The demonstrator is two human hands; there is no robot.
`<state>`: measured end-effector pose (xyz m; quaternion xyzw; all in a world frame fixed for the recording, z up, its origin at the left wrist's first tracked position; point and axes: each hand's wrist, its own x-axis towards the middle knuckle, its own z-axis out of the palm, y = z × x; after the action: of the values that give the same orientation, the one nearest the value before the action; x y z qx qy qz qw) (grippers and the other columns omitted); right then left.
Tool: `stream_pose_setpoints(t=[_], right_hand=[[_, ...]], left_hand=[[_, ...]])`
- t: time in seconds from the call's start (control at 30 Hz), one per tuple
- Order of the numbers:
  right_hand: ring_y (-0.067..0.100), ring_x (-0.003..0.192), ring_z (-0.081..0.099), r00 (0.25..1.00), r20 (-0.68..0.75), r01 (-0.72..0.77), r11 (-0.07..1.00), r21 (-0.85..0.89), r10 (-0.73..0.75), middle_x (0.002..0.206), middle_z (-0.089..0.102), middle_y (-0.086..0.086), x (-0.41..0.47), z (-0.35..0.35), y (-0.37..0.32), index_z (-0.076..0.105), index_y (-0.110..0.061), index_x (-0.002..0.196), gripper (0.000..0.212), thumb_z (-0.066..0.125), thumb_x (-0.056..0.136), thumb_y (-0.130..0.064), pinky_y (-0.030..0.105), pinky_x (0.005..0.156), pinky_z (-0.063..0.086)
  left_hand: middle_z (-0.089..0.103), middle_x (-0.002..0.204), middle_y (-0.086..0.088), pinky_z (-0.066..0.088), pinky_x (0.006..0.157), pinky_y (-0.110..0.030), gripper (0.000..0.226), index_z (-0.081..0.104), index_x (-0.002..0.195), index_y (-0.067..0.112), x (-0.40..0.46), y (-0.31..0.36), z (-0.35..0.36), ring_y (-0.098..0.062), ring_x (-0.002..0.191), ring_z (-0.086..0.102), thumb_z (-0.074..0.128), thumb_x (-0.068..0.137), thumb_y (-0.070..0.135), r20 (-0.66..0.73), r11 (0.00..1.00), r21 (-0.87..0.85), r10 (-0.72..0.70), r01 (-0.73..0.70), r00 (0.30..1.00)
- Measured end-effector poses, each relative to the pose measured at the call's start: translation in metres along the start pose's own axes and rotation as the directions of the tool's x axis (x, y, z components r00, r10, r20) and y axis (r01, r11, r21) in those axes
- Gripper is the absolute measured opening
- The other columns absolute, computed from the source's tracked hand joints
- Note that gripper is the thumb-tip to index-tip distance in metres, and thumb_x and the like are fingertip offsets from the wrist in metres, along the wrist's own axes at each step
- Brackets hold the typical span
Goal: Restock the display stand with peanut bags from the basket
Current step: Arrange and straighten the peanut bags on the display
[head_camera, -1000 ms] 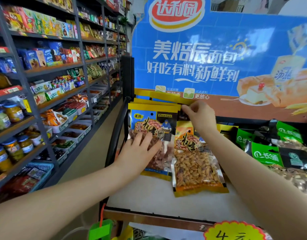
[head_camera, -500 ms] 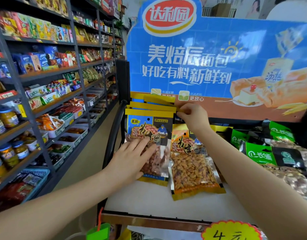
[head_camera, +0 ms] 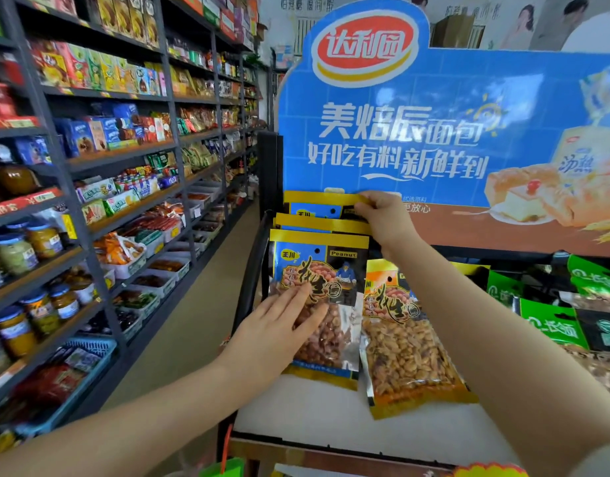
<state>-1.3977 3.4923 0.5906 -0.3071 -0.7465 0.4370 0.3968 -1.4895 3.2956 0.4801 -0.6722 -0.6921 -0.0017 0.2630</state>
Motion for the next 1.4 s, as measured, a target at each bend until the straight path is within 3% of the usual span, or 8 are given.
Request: stream_pose_setpoints(t=[0.2, 0.43, 0.6, 0.77, 0.97, 1.07, 1.23, 1.4], right_hand=[[0.029, 0.089, 0.061, 0.971, 0.010, -0.234, 0.934, 0.268, 0.240, 0.102, 0.063, 0.010, 0.001, 0.000, 0.009, 0.059, -0.011, 0.116, 0.025, 0.052, 0.093, -0.012, 0.045, 0.083, 0.055], [0.018, 0.101, 0.057, 0.966, 0.198, 0.246, 0.839, -0.486, -0.168, 0.119, 0.065, 0.005, -0.007, -0.007, -0.024, 0.068, -0.010, 0.111, 0.026, 0.049, 0.094, -0.016, 0.019, 0.079, 0.043], [0.027, 0.108, 0.058, 0.915, 0.336, 0.401, 0.602, -0.690, -0.223, 0.118, 0.066, 0.007, 0.001, 0.018, -0.037, 0.068, -0.014, 0.110, 0.025, 0.048, 0.094, -0.015, 0.037, 0.092, 0.048], [0.033, 0.099, 0.060, 0.907, 0.357, 0.421, 0.536, -0.732, -0.226, 0.110, 0.065, 0.013, 0.008, 0.040, -0.033, 0.067, -0.013, 0.105, 0.032, 0.042, 0.092, 0.000, 0.040, 0.083, 0.052], [0.015, 0.079, 0.057, 0.945, -0.047, 0.266, 0.843, -0.467, -0.325, 0.095, 0.061, 0.005, -0.020, -0.033, -0.024, 0.062, -0.006, 0.105, 0.020, 0.047, 0.092, -0.007, 0.016, 0.070, 0.043], [0.027, 0.104, 0.059, 0.989, 0.079, 0.143, 0.719, -0.680, -0.122, 0.113, 0.065, 0.010, -0.045, -0.068, 0.019, 0.063, -0.007, 0.109, 0.022, 0.047, 0.093, -0.010, 0.033, 0.089, 0.044], [0.030, 0.127, 0.042, 0.955, 0.293, 0.224, 0.548, -0.806, 0.040, 0.138, 0.048, 0.011, -0.040, -0.070, 0.048, 0.045, -0.011, 0.133, 0.037, 0.042, 0.097, -0.016, 0.037, 0.102, 0.035], [0.029, 0.116, 0.042, 0.880, 0.472, 0.466, 0.302, -0.832, -0.056, 0.119, 0.055, 0.006, -0.029, -0.084, 0.046, 0.063, -0.018, 0.110, 0.028, 0.056, 0.088, -0.035, 0.038, 0.092, 0.035]], left_hand=[[0.060, 0.124, -0.019, 0.053, 0.082, -0.040, 0.098, 0.053, 0.126, 0.019, 0.003, 0.001, -0.001, -0.032, 0.108, 0.062, 0.091, 0.035, 0.029, 0.034, 1.000, 0.008, -0.029, 0.029, 0.999], [0.055, 0.131, -0.018, 0.051, 0.087, -0.040, 0.096, 0.053, 0.128, 0.023, 0.009, -0.001, -0.005, -0.033, 0.115, 0.057, 0.090, 0.040, 0.027, 0.096, 0.999, -0.025, -0.033, 0.036, 0.995], [-0.007, 0.156, -0.016, 0.013, 0.115, -0.044, 0.082, -0.002, 0.147, 0.027, 0.007, -0.002, -0.004, -0.034, 0.142, 0.001, 0.055, 0.089, 0.014, 0.149, 0.999, -0.031, 0.013, -0.008, 0.989], [0.063, 0.120, -0.016, 0.055, 0.078, -0.039, 0.094, 0.063, 0.118, 0.022, 0.007, -0.002, -0.011, -0.031, 0.102, 0.064, 0.092, 0.029, 0.025, 0.108, 0.999, -0.043, 0.035, -0.030, 0.994], [0.040, 0.143, -0.018, 0.043, 0.099, -0.042, 0.095, 0.042, 0.138, 0.020, 0.005, -0.005, -0.016, -0.033, 0.126, 0.046, 0.084, 0.055, 0.042, 0.119, 0.992, -0.111, 0.074, -0.061, 0.990], [-0.001, 0.157, -0.007, 0.015, 0.115, -0.041, 0.077, 0.011, 0.147, 0.022, 0.008, 0.003, -0.022, -0.027, 0.143, 0.007, 0.052, 0.087, 0.048, 0.138, 0.977, -0.204, 0.099, -0.069, 0.985], [0.042, 0.144, -0.008, 0.038, 0.102, -0.045, 0.067, 0.045, 0.133, 0.017, 0.023, 0.021, -0.028, -0.028, 0.132, 0.039, 0.067, 0.077, 0.044, 0.010, 0.975, -0.207, 0.090, -0.086, 0.996], [0.047, 0.139, -0.009, 0.046, 0.095, -0.045, 0.060, 0.050, 0.129, 0.016, 0.052, 0.048, -0.035, -0.029, 0.126, 0.047, 0.067, 0.077, 0.041, -0.053, 0.967, -0.255, 0.011, -0.024, 0.999]])
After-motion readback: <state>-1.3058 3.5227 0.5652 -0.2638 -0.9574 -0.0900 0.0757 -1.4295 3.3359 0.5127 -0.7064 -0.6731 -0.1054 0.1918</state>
